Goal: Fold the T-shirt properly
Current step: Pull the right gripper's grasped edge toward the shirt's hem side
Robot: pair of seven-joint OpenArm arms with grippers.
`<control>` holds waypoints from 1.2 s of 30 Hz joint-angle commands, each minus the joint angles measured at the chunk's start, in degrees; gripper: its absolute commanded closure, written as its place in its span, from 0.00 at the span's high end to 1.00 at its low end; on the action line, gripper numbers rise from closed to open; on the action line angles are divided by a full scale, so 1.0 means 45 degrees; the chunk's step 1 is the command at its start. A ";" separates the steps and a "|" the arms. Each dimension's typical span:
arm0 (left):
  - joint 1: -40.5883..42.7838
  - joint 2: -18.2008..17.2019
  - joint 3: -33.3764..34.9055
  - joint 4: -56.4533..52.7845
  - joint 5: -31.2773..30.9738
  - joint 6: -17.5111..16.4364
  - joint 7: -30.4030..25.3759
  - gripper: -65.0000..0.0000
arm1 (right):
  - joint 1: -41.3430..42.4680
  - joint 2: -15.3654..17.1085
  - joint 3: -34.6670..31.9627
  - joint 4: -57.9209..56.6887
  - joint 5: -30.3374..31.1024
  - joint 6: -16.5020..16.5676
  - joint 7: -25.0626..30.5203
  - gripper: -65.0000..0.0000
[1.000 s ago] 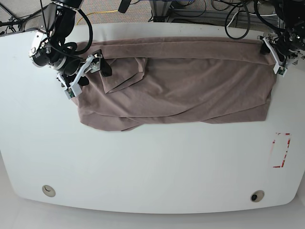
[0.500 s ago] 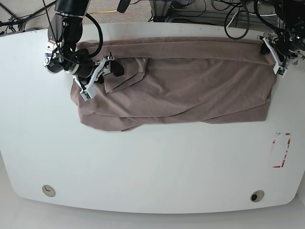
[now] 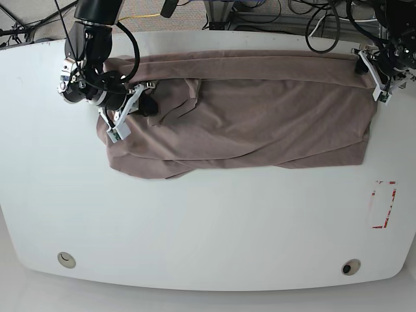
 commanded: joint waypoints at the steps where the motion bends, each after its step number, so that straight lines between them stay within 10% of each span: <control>1: 0.0181 -0.0049 0.0036 -0.0101 0.0848 -0.0008 0.0731 0.62 | 0.0176 0.0149 0.0046 0.0273 0.0330 0.0027 0.0197 0.00; 31: 0.0181 -0.0088 0.0505 -0.0140 0.0868 -0.0008 0.0731 0.62 | 0.2521 0.0168 -0.0051 -0.0606 0.0271 0.0027 0.0197 0.00; 36: 0.0064 -0.0088 0.0544 -0.0101 0.0848 -0.0008 0.0731 0.62 | 0.2696 0.0989 0.0046 -0.0606 0.0271 0.0027 0.0217 0.26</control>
